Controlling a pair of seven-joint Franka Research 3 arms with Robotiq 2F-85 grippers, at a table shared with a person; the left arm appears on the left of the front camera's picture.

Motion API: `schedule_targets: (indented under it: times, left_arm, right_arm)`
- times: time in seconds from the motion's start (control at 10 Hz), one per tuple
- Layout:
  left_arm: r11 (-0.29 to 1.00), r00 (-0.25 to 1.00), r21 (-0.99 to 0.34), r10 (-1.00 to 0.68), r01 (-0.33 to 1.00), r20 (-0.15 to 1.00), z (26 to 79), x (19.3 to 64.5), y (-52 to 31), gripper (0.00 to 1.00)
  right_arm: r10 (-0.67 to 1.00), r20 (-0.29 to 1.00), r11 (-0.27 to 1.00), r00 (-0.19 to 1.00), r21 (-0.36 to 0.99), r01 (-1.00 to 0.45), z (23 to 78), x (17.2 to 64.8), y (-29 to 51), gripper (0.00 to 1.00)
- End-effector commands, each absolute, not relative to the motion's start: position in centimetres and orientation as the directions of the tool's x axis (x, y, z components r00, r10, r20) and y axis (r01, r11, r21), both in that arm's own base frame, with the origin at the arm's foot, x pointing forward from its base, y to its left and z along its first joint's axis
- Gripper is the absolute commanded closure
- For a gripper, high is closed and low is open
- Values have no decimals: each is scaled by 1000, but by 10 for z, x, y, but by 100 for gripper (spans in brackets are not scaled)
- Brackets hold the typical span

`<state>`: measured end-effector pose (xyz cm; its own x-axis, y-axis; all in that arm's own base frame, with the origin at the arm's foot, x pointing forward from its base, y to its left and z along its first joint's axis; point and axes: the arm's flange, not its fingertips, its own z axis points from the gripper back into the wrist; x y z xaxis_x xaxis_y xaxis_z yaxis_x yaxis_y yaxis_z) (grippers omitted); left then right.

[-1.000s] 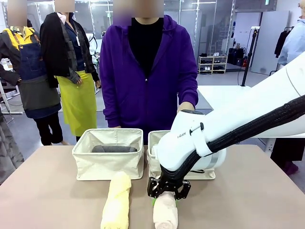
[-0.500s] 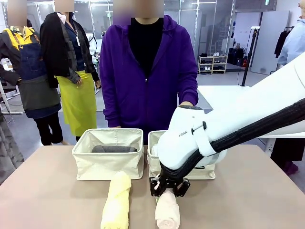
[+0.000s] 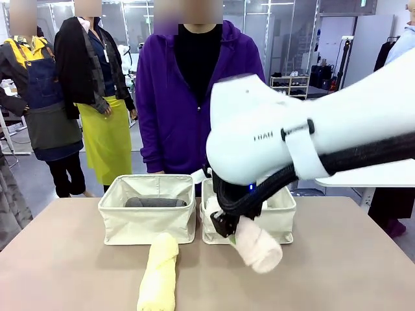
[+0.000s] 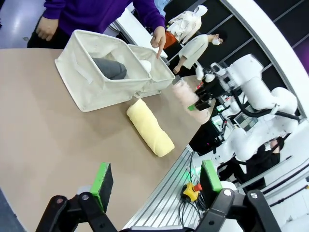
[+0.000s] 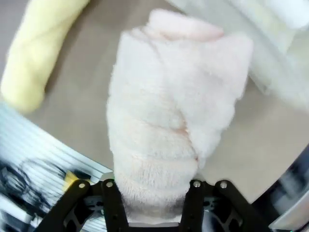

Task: Divide the towels into two baskets.
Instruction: Pick up one hotel-folded towel from the bottom of the table and place it in the Fabric basket indicated by the person.

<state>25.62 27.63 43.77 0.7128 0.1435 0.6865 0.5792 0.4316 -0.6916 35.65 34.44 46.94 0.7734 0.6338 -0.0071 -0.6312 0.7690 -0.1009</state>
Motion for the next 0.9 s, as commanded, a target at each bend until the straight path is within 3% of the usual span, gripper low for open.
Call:
schedule_targets:
  times: [0.0,0.1,0.2,0.4,0.5,0.6,0.8]
  left_arm:
    - [426,709,-694,155,580,688,442,253,277,8]
    - [426,709,-694,155,580,688,442,253,277,8]
    - [426,709,-694,155,580,688,442,253,277,8]
    - [426,709,-694,155,580,688,442,253,277,8]
    - [426,709,-694,155,580,688,442,253,277,8]
    - [426,709,-694,155,580,688,442,253,277,8]
    - [426,709,-694,155,580,688,442,253,277,8]
  right_arm:
    - [804,-14,585,594,-157,-796,480,371,352,71]
    - [803,-4,589,596,-147,-794,476,369,358,71]
    - [733,-23,672,680,-130,-729,484,359,349,71]
    - [733,-23,672,680,-130,-729,484,359,349,71]
    - [773,-32,624,634,-137,-769,483,366,351,63]
    - [850,-65,492,523,-260,-831,499,373,343,63]
    - [950,-92,274,299,-217,-937,526,411,330,63]
